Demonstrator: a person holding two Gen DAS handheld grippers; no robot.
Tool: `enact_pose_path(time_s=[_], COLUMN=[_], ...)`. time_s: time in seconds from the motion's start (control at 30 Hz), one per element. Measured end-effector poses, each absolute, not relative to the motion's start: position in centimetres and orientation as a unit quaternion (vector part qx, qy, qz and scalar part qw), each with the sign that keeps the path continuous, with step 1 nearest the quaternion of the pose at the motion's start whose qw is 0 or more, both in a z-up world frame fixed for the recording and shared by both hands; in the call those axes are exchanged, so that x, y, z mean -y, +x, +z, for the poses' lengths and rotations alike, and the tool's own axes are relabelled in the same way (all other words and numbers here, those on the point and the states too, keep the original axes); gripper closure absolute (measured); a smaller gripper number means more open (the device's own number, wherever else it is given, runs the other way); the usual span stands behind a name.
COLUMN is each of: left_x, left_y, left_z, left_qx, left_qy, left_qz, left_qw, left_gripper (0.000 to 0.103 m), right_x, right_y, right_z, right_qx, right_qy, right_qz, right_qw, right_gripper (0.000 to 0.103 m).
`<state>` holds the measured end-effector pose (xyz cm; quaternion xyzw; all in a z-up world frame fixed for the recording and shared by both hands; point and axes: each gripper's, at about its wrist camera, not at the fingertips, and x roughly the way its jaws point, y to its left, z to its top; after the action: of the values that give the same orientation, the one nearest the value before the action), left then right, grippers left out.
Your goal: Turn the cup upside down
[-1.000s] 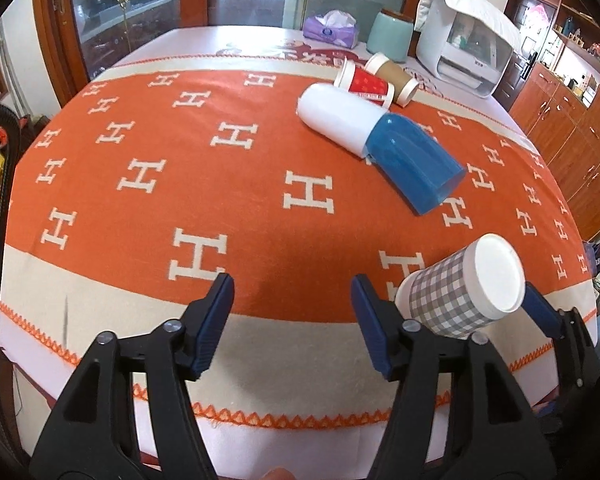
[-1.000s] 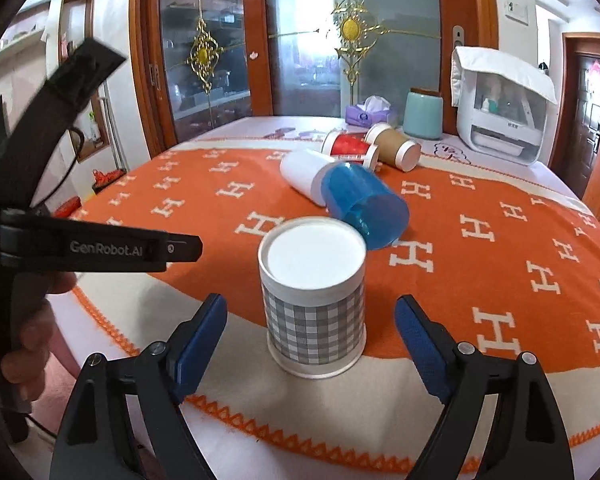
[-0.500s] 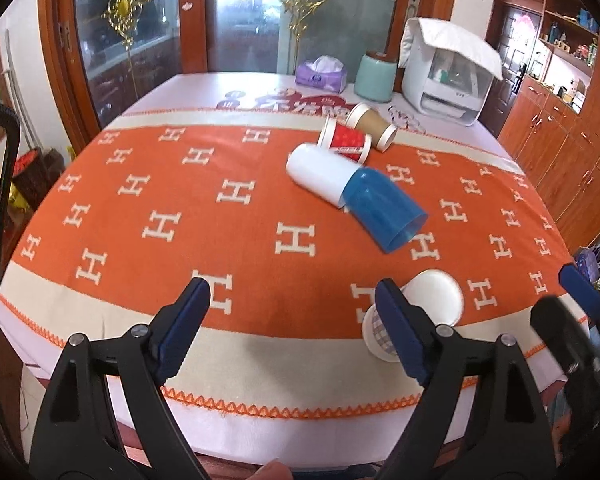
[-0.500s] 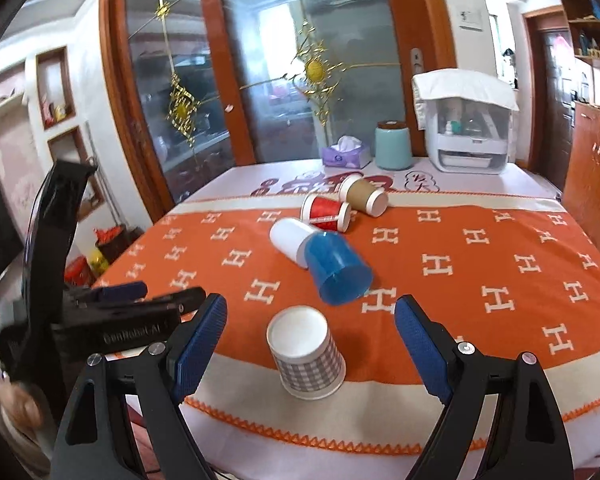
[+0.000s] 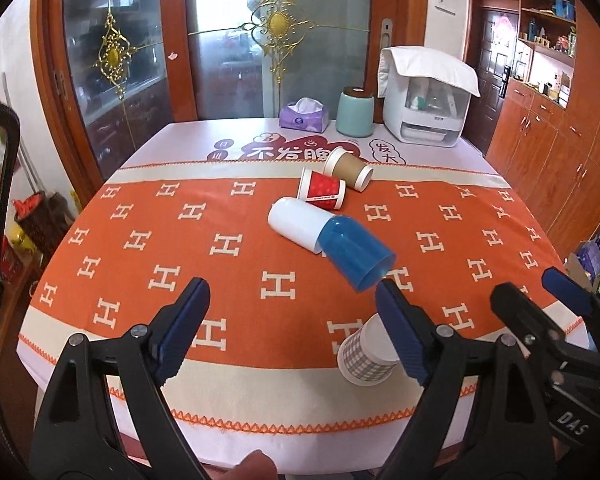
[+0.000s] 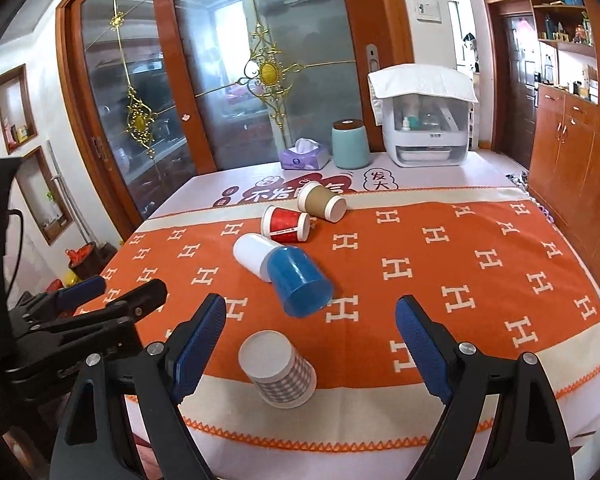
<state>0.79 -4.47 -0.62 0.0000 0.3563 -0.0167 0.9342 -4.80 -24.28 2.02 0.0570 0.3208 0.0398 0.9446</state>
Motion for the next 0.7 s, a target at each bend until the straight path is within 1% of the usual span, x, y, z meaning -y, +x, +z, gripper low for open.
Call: enact_pose_path(time_s=[0.7], left_x=[4.7], left_y=[3.3], left_z=[-1.0], left_qx=[-0.364], left_qy=[-0.012], left_qz=[-0.015], left_qw=[0.931], left_gripper=[0.020], right_x=[23.9], right_y=[-2.1], right_z=[1.4], right_qx=[-0.324], right_qy=[0.053], right_qz=[0.042], right_qw=[0.944], right_gripper=[0.015])
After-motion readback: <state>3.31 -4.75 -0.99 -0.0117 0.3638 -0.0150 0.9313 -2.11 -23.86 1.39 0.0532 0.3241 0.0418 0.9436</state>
